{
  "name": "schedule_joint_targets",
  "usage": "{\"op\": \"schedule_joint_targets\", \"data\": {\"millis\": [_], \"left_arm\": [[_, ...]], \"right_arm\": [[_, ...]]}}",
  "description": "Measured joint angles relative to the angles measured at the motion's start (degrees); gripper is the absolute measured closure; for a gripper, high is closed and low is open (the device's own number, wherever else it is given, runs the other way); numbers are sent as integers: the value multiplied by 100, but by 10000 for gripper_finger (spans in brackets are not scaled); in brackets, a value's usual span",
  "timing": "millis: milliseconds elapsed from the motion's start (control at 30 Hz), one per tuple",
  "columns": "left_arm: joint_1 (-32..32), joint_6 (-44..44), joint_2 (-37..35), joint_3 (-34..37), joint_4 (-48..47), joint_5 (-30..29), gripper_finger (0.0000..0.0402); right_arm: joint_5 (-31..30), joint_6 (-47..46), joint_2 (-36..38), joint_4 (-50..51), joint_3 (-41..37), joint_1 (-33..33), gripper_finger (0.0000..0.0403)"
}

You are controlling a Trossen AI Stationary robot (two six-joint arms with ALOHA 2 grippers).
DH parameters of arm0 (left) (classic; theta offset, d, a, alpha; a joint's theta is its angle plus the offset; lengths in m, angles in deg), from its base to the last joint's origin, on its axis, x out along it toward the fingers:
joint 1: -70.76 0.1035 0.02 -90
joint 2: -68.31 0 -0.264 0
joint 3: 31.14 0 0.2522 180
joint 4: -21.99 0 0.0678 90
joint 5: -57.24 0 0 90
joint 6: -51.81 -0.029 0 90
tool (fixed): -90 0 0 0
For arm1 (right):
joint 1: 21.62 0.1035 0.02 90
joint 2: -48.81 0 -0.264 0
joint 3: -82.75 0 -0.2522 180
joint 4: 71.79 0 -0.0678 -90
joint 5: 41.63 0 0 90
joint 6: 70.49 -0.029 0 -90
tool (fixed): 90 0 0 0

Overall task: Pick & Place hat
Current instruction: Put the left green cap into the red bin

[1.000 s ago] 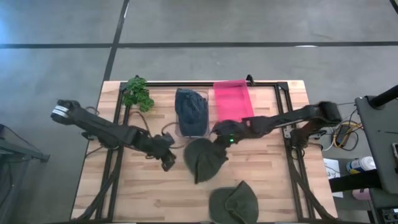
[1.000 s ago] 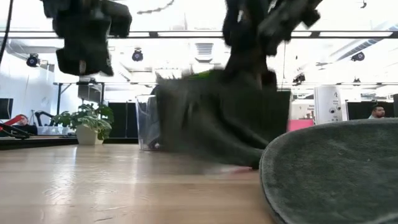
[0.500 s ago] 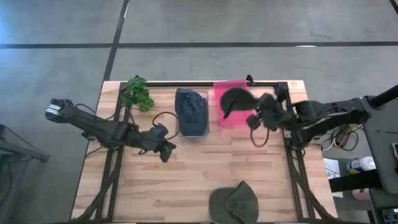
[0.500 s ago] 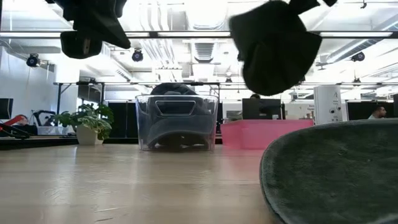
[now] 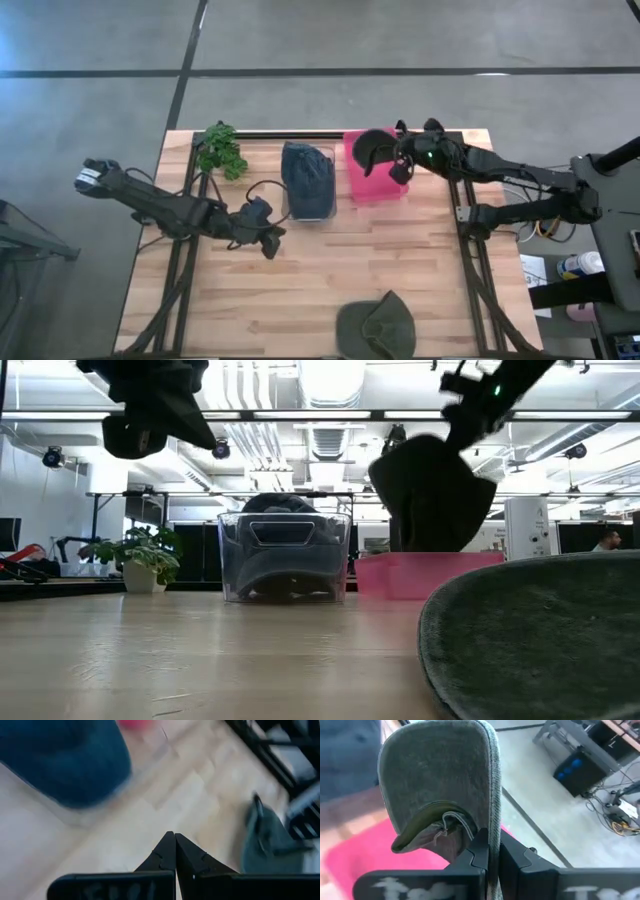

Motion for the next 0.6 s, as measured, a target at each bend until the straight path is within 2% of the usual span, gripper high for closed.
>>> {"op": "schedule_joint_targets", "data": {"millis": [100, 200, 433, 600], "left_arm": [[10, -25, -1, -2, 27, -403, 401], [15, -219, -2, -18, 27, -426, 401], [39, -588, -1, -20, 28, -426, 401], [37, -628, -1, -13, 27, -425, 401]], "right_arm": [[732, 304, -171, -426, -288, -544, 390], [1385, 358, -424, -755, -491, -861, 389], [1465, 342, -739, -789, -580, -905, 345], [1462, 139, -632, -222, -530, -810, 304]]}}
